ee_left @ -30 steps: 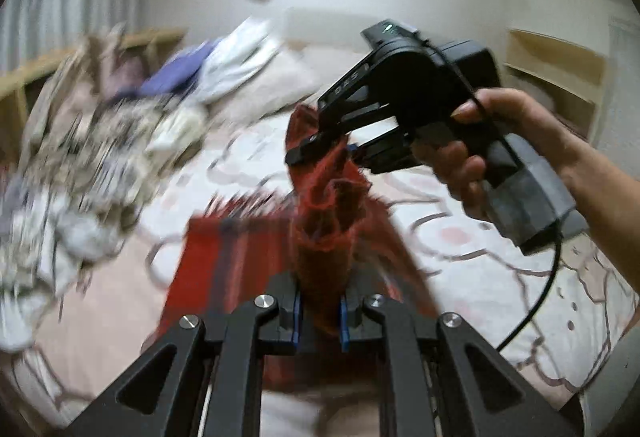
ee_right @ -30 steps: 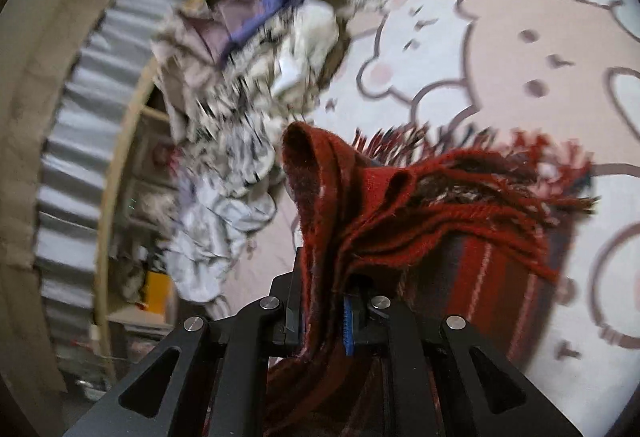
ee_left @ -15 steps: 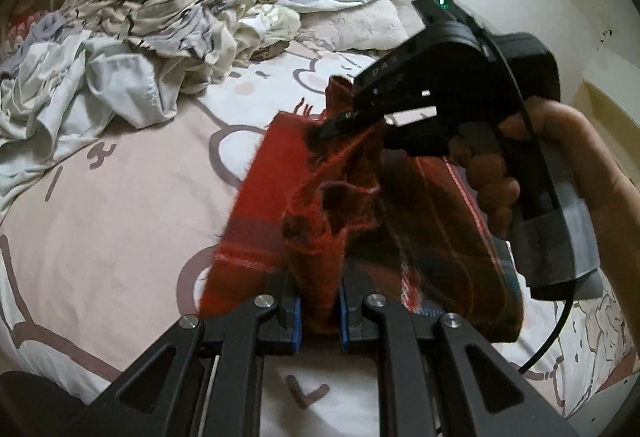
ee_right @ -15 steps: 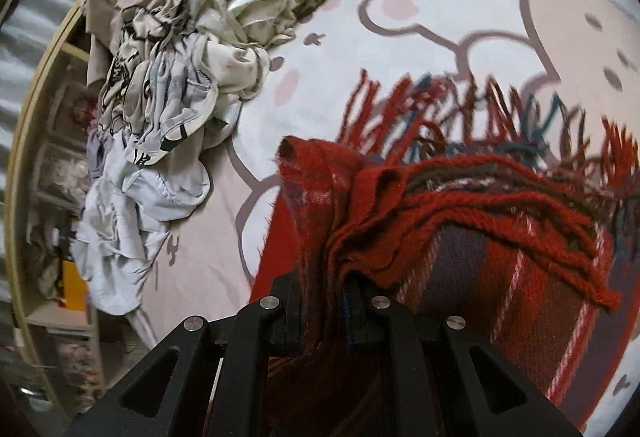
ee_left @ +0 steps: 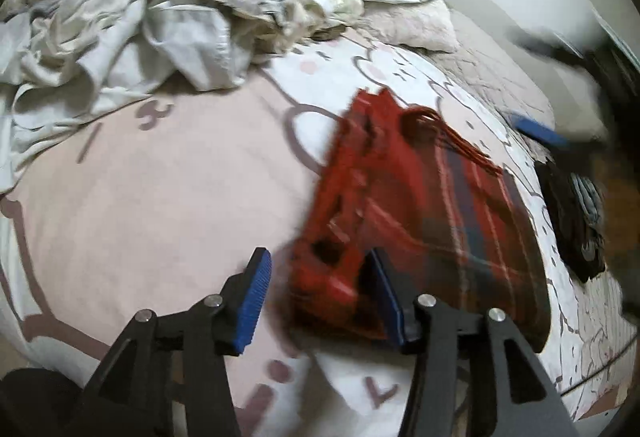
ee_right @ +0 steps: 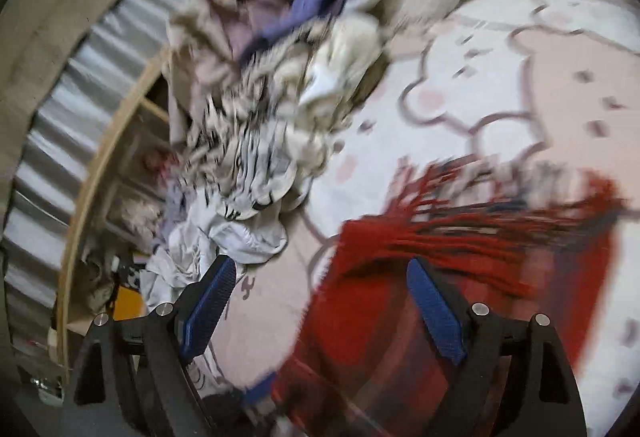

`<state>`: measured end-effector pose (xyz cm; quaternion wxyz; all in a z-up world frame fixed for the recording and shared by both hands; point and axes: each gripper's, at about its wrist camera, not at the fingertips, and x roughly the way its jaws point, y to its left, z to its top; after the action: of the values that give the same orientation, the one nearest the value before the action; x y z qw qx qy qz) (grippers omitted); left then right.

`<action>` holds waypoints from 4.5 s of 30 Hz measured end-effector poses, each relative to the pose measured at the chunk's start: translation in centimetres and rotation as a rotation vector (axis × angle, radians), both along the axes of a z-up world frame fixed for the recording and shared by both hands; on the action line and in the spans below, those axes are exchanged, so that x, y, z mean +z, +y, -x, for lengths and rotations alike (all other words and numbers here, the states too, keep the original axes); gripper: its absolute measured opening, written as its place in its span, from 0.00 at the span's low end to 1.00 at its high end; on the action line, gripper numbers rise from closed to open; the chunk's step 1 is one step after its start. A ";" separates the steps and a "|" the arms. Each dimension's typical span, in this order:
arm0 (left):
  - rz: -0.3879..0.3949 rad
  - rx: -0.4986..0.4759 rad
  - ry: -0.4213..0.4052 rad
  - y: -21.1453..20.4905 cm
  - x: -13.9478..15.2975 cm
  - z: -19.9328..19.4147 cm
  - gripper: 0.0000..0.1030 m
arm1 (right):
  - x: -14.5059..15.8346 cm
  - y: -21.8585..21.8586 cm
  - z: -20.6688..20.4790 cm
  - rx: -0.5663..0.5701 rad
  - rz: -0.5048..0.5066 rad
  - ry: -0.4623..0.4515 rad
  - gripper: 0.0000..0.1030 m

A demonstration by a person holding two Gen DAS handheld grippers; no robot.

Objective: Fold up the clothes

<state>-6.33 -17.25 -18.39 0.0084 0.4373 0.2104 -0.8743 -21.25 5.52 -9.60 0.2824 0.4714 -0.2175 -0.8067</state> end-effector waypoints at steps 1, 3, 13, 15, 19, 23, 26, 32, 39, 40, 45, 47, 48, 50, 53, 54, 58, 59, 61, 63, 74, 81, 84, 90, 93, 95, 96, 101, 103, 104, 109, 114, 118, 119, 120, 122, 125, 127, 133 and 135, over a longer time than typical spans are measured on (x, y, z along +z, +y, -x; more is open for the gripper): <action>0.001 0.003 -0.005 -0.4 0.0 0.0 0.49 | 0.5 1.7 -1.0 -0.028 -0.011 0.015 0.85; 0.008 0.008 -0.013 -1.0 0.0 0.1 0.49 | 1.5 5.5 -4.1 -0.106 -0.066 0.064 0.85; 0.146 0.029 0.034 -1.3 3.7 -1.2 0.49 | -2.8 5.2 -22.0 -0.087 -0.884 0.428 0.85; 0.165 0.012 0.053 -0.6 4.4 -1.4 0.49 | -4.9 2.4 -23.8 -0.050 -0.973 0.490 0.85; 0.181 -0.062 0.051 1.7 4.6 -1.2 0.49 | -7.4 -2.0 -25.1 0.009 -1.123 0.660 0.85; 0.262 -0.141 -0.014 4.7 1.9 0.2 0.49 | -9.6 -6.0 -24.7 0.070 -1.279 0.835 0.86; 0.266 -0.149 -0.065 5.1 -0.1 1.0 0.49 | -10.9 -7.8 -23.5 0.084 -1.375 0.905 0.86; 0.199 -0.133 -0.096 3.7 -1.2 1.7 0.61 | -12.1 -8.7 -21.2 0.050 -1.511 0.979 0.96; 0.230 -0.160 -0.105 3.9 -1.3 2.0 0.61 | -13.0 -6.9 -21.5 0.060 -1.626 1.050 0.96; 0.231 -0.161 -0.106 3.9 -1.4 2.1 0.61 | -13.1 -6.4 -21.6 0.060 -1.647 1.052 0.96; 0.239 -0.163 -0.106 4.1 -1.4 2.2 0.61 | -13.4 -4.5 -21.9 0.081 -1.701 1.076 0.96; 0.237 -0.160 -0.107 4.1 -1.4 2.2 0.61 | -13.5 -5.3 -22.0 0.105 -1.705 1.104 0.97; 0.236 -0.159 -0.108 4.1 -1.5 2.2 0.61 | -13.6 -5.8 -22.0 0.114 -1.706 1.123 0.97; 0.231 -0.158 -0.111 4.0 -1.4 2.2 0.61 | -14.0 -7.1 -21.9 0.121 -1.717 1.161 0.97; 0.236 -0.163 -0.115 4.0 -1.5 2.3 0.61 | -14.3 -9.0 -20.5 0.097 -1.739 1.160 0.97; 0.244 -0.167 -0.116 4.1 -1.5 2.3 0.61 | -14.3 -9.4 -20.0 0.090 -1.746 1.149 0.97; 0.263 -0.180 -0.119 4.2 -1.7 2.5 0.61 | -13.9 -7.9 -19.3 0.068 -1.758 1.104 0.97; 0.265 -0.185 -0.117 4.3 -1.7 2.6 0.62 | -13.8 -7.1 -19.4 0.066 -1.760 1.093 0.97; 0.268 -0.201 -0.113 4.5 -1.8 2.6 0.67 | -13.6 -5.1 -19.9 0.087 -1.733 1.071 0.97; 0.285 -0.207 -0.110 4.8 -1.9 2.6 0.69 | -13.2 -4.1 -20.2 0.112 -1.684 1.058 0.97; 0.308 -0.176 -0.081 3.3 -0.2 1.2 0.69 | -8.2 -3.7 -22.1 0.233 -1.331 0.907 0.97; 0.375 -0.079 -0.094 -1.0 3.1 0.6 0.68 | -3.7 -2.3 -22.6 0.170 -0.982 0.666 0.64; 0.382 -0.097 -0.024 -0.8 6.0 0.7 0.66 | -3.3 -1.3 -19.9 0.094 -0.795 0.533 0.36; 0.262 -0.294 0.055 4.2 9.1 3.4 0.66 | -6.4 -0.8 -15.8 0.038 -0.591 0.287 0.33; 0.183 -0.402 0.032 7.6 8.2 6.0 0.66 | -8.3 -0.8 -15.6 0.037 -0.583 0.258 0.34; 0.180 -0.456 0.006 9.8 6.8 8.1 0.66 | -8.4 -0.9 -15.7 0.041 -0.577 0.265 0.34; 0.185 -0.474 -0.012 10.6 5.9 9.2 0.66 | -8.4 -0.8 -15.5 0.045 -0.570 0.261 0.34; 0.164 -0.467 -0.111 10.1 2.5 15.8 0.66 | -8.6 -0.5 -15.3 0.052 -0.539 0.247 0.34; 0.179 -0.420 -0.137 8.8 2.0 18.4 0.66 | -8.6 -0.5 -15.4 0.055 -0.537 0.252 0.34; 0.201 -0.392 -0.142 8.0 2.0 19.6 0.66 | -8.7 -0.4 -15.4 0.055 -0.533 0.252 0.34; 0.377 -0.245 -0.111 3.4 4.2 22.8 0.66 | -8.9 -0.3 -15.3 0.054 -0.519 0.234 0.34; 0.368 -0.255 -0.037 0.8 7.5 20.1 0.66 | -9.0 -0.5 -15.2 0.045 -0.519 0.219 0.34; 0.275 -0.402 -0.030 3.1 7.6 17.0 0.66 | -8.9 -0.7 -15.2 0.050 -0.536 0.218 0.34; 0.236 -0.450 -0.049 4.1 7.0 16.5 0.66 | -8.8 -0.8 -15.2 0.055 -0.541 0.219 0.34; 0.196 -0.497 -0.068 5.2 6.5 15.9 0.66 | -8.8 -0.7 -15.2 0.056 -0.541 0.217 0.34; 0.148 -0.562 -0.109 7.1 5.1 15.5 0.66 | -8.9 -0.7 -15.1 0.056 -0.542 0.213 0.34; 0.113 -0.578 -0.166 9.3 3.0 16.9 0.66 | -8.9 -0.7 -14.9 0.054 -0.548 0.211 0.34; 0.076 -0.542 -0.197 9.6 1.8 19.0 0.66 | -8.9 -0.8 -14.9 0.055 -0.549 0.212 0.34; 0.146 -0.369 -0.179 7.6 2.6 25.5 0.66 | -9.0 -0.8 -15.0 0.062 -0.557 0.219 0.34; 0.206 -0.314 -0.145 6.4 4.1 26.8 0.66 | -9.0 -0.8 -14.9 0.064 -0.556 0.218 0.34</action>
<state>-33.09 -10.82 -14.25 -0.0683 0.5234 0.0479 -0.8480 -6.32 4.68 -18.61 0.1893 0.4477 0.0583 -0.8720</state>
